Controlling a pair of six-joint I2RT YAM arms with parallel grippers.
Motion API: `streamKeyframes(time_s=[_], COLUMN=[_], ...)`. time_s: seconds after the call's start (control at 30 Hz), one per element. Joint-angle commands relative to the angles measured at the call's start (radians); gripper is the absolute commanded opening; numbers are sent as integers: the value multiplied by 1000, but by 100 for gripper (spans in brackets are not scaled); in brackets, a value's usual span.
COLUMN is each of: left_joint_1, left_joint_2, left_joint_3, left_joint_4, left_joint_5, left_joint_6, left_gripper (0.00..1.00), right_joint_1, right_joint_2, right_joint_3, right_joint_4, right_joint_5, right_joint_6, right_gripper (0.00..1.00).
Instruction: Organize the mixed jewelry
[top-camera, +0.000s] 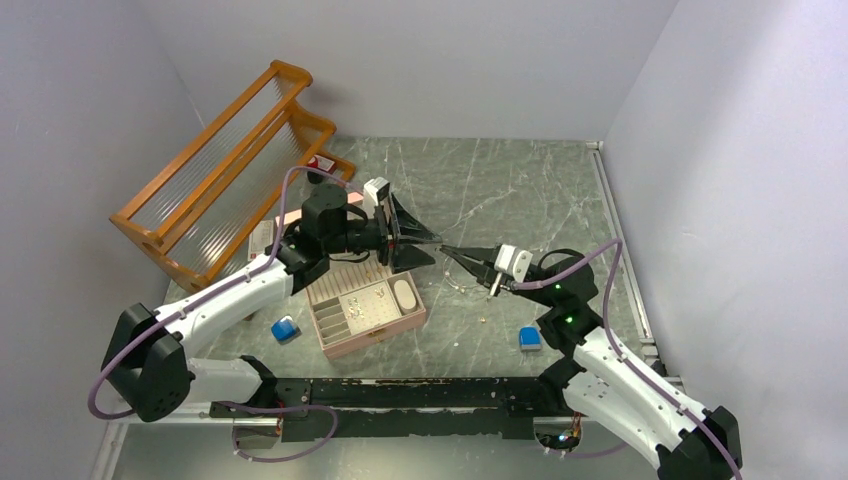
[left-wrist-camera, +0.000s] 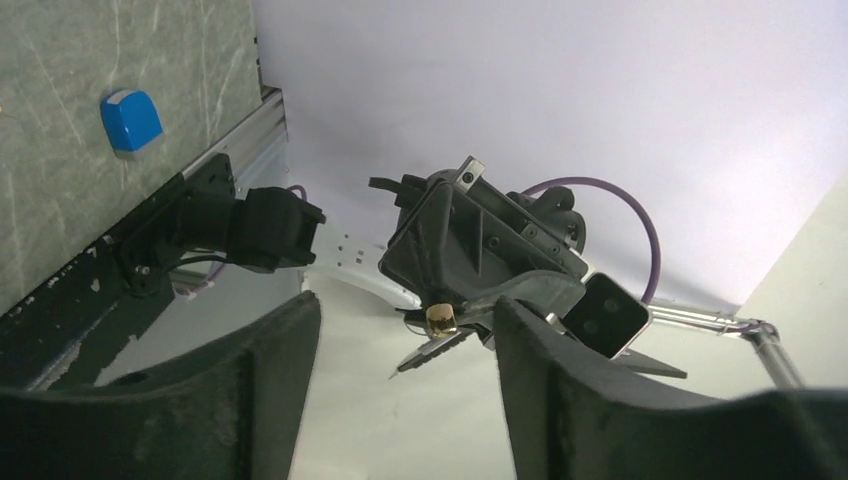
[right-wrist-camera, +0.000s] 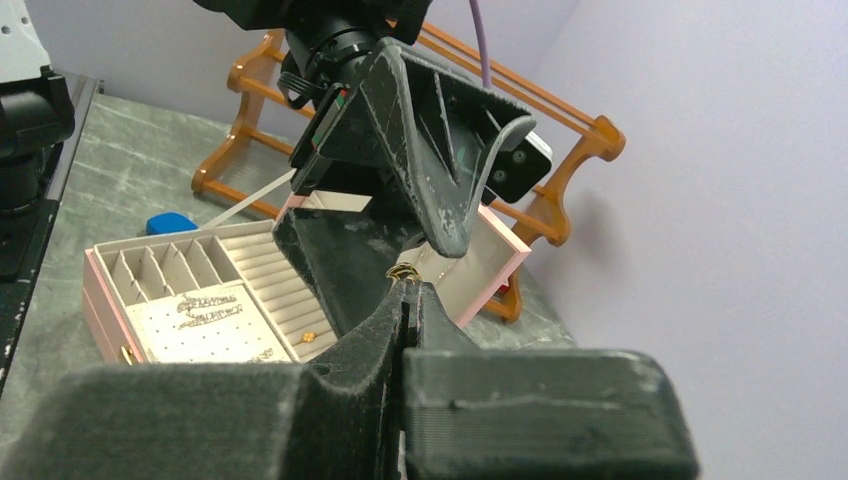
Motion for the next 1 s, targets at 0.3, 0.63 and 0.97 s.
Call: streamKeyframes(time_s=[0.3, 0.63, 0.97], left_joint_1=[2, 2, 2], left_joint_2=[8, 16, 13], left_joint_3=[9, 18, 12], left_joint_4=[104, 60, 64], left_joint_5=[72, 68, 64], left_joint_6=[-122, -88, -86], left_gripper=[41, 30, 14], right_joint_1=[22, 23, 24], right_joint_2=[10, 6, 4], right_joint_3=[18, 3, 1], right_joint_4=[7, 37, 39], right_joint_5=[-16, -4, -6], right_joint_6=[-51, -41, -37], right_gripper=[0, 0, 0])
